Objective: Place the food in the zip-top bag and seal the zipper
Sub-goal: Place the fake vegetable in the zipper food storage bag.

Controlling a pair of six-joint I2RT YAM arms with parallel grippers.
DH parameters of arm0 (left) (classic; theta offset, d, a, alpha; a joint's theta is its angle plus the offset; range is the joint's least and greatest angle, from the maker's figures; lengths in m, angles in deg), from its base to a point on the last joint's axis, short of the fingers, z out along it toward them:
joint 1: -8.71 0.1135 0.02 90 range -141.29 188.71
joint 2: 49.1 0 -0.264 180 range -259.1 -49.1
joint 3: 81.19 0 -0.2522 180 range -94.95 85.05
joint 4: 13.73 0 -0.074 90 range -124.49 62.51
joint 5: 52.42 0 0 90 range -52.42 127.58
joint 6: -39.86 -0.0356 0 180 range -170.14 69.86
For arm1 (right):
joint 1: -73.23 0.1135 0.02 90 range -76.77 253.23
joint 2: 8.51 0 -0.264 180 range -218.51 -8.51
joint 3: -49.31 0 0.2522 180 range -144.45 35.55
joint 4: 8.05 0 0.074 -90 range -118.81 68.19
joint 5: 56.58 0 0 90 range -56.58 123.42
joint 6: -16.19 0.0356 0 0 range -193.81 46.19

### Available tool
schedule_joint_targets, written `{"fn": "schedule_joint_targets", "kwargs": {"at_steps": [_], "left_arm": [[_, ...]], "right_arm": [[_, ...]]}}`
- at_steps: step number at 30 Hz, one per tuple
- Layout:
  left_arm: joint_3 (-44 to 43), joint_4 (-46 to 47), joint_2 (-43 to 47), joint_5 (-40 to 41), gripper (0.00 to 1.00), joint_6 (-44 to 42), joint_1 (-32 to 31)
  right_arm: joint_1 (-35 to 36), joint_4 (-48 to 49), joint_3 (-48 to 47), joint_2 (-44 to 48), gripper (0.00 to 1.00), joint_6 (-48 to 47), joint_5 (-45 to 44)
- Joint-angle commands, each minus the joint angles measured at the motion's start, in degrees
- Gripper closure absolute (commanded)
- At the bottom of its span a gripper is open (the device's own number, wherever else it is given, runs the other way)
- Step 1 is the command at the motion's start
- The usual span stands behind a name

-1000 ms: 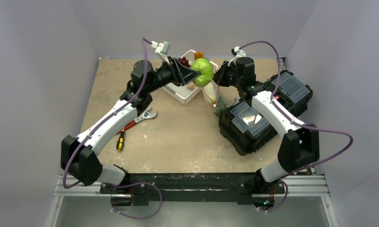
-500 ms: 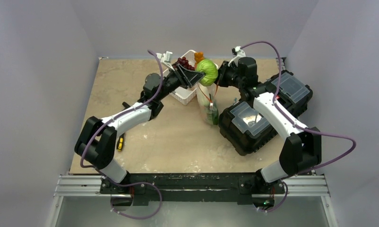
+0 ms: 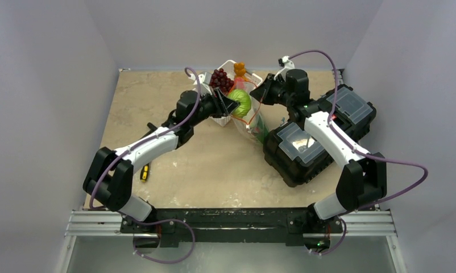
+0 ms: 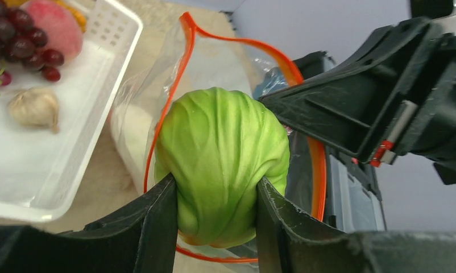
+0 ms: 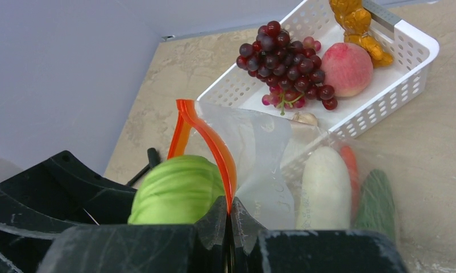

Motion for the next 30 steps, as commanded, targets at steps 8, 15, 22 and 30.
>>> {"fn": "schedule_joint_targets", "kwargs": {"at_steps": [8,15,22,30], "left_arm": [[-16.73,-34.22,0.14,5.73,0.93,-6.55,-1.65],[-23.04,-40.08,-2.65,0.0,0.65,-5.8,-1.69],[-25.95,-40.2,-3.01,-3.81,0.08,-6.04,-1.74],[-23.78,-38.88,3.13,-1.83,0.02,-10.05,-1.67]], "right_arm": [[0.32,5.11,-0.99,0.41,1.0,-0.57,2.45],[0.31,5.4,-0.97,0.0,1.0,-0.52,2.77],[0.29,5.4,-0.95,0.17,1.0,-0.74,2.98],[0.31,5.36,-1.01,0.26,1.0,-0.73,3.13]]}}
